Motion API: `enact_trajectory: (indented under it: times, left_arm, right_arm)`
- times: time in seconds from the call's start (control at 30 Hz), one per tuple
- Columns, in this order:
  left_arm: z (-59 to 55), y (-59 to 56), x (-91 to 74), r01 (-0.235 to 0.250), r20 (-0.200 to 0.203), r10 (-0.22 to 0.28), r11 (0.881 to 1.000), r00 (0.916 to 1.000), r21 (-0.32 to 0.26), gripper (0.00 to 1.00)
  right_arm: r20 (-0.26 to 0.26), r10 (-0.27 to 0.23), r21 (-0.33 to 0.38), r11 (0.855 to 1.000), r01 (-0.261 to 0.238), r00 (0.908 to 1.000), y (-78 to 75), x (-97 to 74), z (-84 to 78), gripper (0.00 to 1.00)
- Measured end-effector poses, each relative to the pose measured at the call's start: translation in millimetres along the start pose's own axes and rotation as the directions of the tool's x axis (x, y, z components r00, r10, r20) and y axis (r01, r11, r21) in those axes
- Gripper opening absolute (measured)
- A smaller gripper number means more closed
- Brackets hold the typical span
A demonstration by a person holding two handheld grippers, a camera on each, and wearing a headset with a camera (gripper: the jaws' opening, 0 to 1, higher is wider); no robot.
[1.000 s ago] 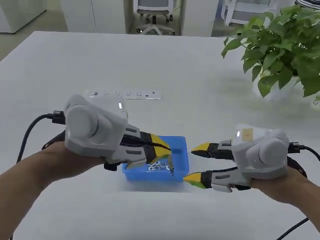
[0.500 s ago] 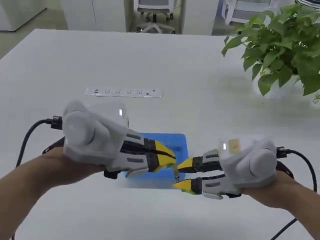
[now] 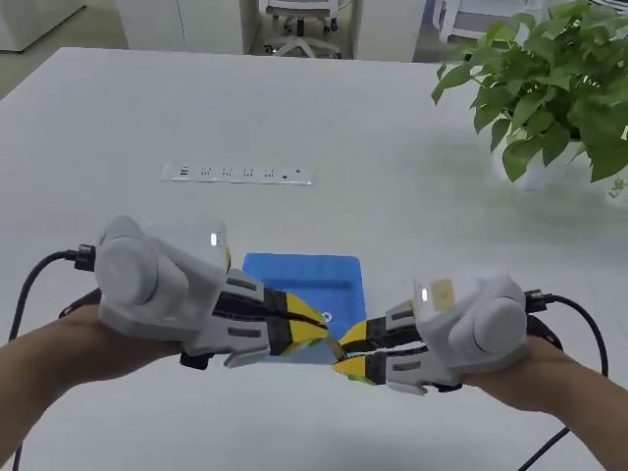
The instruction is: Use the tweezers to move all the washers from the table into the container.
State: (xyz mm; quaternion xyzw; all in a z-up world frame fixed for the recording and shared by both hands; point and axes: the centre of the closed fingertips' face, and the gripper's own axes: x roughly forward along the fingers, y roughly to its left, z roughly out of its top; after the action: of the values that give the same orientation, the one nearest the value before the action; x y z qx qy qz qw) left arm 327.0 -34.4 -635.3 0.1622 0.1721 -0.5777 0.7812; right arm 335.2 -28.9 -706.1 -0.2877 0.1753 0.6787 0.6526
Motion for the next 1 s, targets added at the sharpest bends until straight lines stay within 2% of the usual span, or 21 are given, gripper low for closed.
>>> enact_trajectory:
  times: [0.27,0.47,0.6,0.73,0.9,1.0]
  left_arm:
    - [-24.4,1.1,-1.6,0.001,-0.072,0.000,1.000,0.9974,0.008,0.04]
    - [-45.4,3.8,-2.1,0.007,-0.144,-0.003,1.000,0.9896,0.028,0.04]
    - [-63.3,5.0,-1.6,0.022,-0.217,-0.008,0.998,0.9761,0.062,0.04]
    - [-74.9,7.8,0.3,0.024,-0.245,-0.008,0.998,0.9695,0.059,0.04]
    - [-96.4,12.5,3.0,0.033,-0.306,-0.011,0.997,0.9519,0.068,0.04]
    - [-106.0,15.7,5.3,0.033,-0.327,-0.011,0.998,0.9450,0.060,0.04]
  right_arm:
    - [-0.056,0.026,-0.043,0.999,-0.029,0.9981,1.6,8.7,-9.2,0.08]
    - [-0.097,0.038,-0.077,0.996,-0.045,0.9946,1.5,13.2,-15.0,0.08]
    - [-0.116,0.047,-0.095,0.994,-0.058,0.9921,1.5,16.0,-18.1,0.08]
    - [-0.133,0.054,-0.107,0.992,-0.068,0.9897,1.7,20.2,-21.4,0.08]
    - [-0.133,0.058,-0.100,0.992,-0.071,0.9895,-0.3,26.2,-25.0,0.08]
    - [-0.137,0.059,-0.092,0.993,-0.072,0.9888,-2.9,32.2,-28.0,0.08]
